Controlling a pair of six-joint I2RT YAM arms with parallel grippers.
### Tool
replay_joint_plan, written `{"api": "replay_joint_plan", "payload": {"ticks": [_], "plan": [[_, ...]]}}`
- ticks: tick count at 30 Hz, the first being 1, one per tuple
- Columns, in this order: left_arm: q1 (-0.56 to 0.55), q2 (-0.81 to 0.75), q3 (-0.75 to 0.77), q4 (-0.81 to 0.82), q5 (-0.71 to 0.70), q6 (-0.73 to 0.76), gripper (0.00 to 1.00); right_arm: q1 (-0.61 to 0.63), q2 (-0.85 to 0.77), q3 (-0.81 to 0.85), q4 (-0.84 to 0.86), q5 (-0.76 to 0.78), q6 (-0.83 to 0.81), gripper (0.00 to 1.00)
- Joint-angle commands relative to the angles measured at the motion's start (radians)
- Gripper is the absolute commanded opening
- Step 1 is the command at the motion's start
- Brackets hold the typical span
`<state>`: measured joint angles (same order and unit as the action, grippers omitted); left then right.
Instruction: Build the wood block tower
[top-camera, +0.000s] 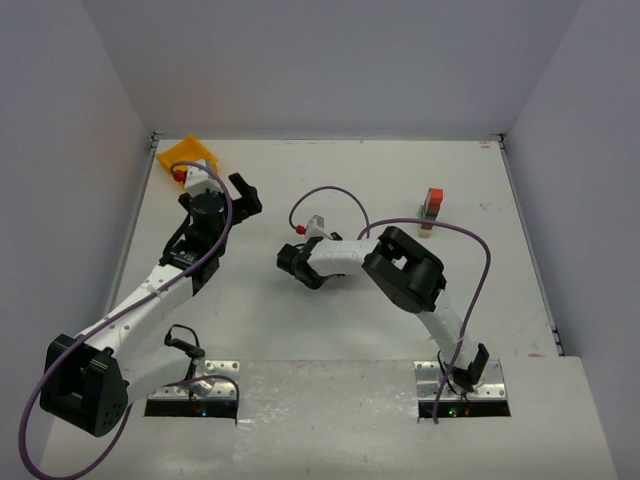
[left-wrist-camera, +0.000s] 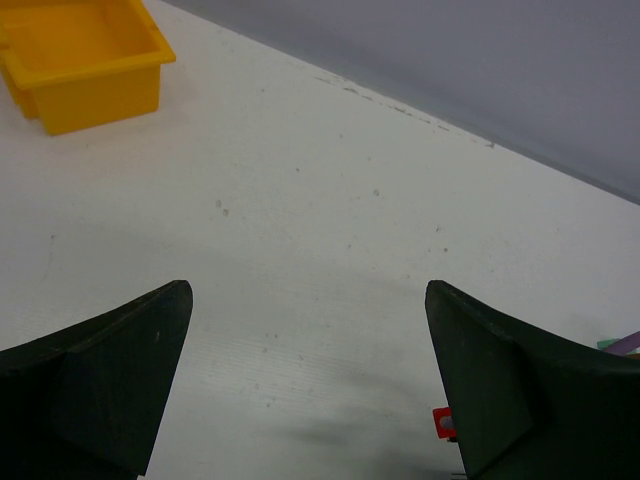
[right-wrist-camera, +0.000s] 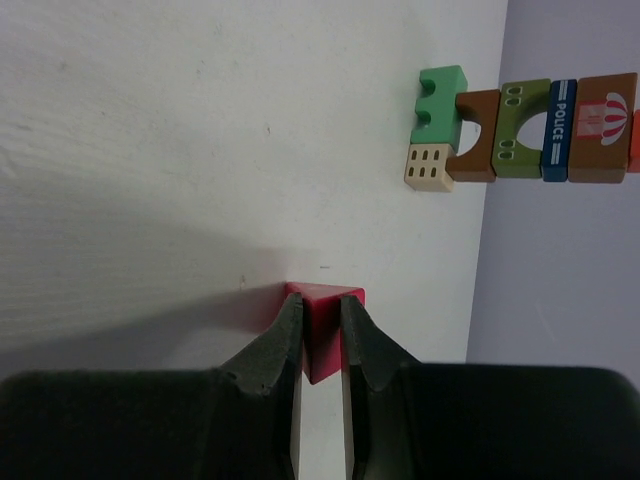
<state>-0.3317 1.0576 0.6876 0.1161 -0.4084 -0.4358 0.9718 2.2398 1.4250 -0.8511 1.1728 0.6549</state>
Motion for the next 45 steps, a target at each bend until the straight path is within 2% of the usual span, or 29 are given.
{"api": "replay_joint_plan", "payload": {"ticks": [1,3,8,10,14,16,19,22,25,27,31,35,36,38,45], "plan": [[0.010,-0.016,0.005,0.035,-0.009,-0.011,1.00,0.009,0.048,0.060,-0.008,-0.052,0.081,0.25],[0.010,-0.010,0.007,0.036,-0.006,-0.012,1.00,0.012,0.033,0.053,0.030,-0.080,0.078,0.35],[0.010,-0.001,0.012,0.036,-0.001,-0.012,1.00,0.021,-0.006,0.006,0.150,-0.166,0.007,0.50],[0.010,0.002,0.013,0.036,0.000,-0.012,1.00,0.024,-0.028,-0.011,0.204,-0.241,-0.035,0.62],[0.010,0.004,0.014,0.034,-0.003,-0.009,1.00,0.020,-0.108,-0.056,0.331,-0.350,-0.114,0.99],[0.010,0.002,0.015,0.030,-0.009,-0.009,1.00,0.012,-0.171,-0.100,0.432,-0.450,-0.209,0.99],[0.010,-0.002,0.012,0.026,-0.016,-0.009,1.00,-0.041,-0.313,-0.210,0.598,-0.698,-0.337,0.99],[0.010,-0.006,0.010,0.024,-0.017,-0.008,1.00,-0.182,-0.504,-0.362,0.740,-1.115,-0.491,0.99],[0.011,-0.008,0.006,0.028,-0.015,0.000,1.00,-0.352,-0.634,-0.507,0.806,-1.459,-0.634,0.99],[0.010,-0.011,0.004,0.035,-0.014,0.005,1.00,-0.395,-0.692,-0.549,0.800,-1.490,-0.781,0.99],[0.010,-0.006,0.003,0.046,-0.006,0.012,1.00,-0.434,-0.727,-0.632,0.810,-1.491,-0.976,0.99],[0.010,0.007,0.006,0.050,-0.002,0.014,1.00,-0.504,-0.719,-0.631,0.793,-1.585,-1.028,0.99],[0.010,0.013,0.006,0.054,-0.001,0.016,1.00,-0.530,-0.708,-0.616,0.761,-1.663,-1.058,0.99],[0.010,0.019,0.008,0.056,0.001,0.019,1.00,-0.555,-0.686,-0.578,0.714,-1.711,-1.103,0.99],[0.010,0.022,0.012,0.053,-0.012,0.025,1.00,-0.566,-0.634,-0.533,0.621,-1.703,-1.205,0.99]]}}
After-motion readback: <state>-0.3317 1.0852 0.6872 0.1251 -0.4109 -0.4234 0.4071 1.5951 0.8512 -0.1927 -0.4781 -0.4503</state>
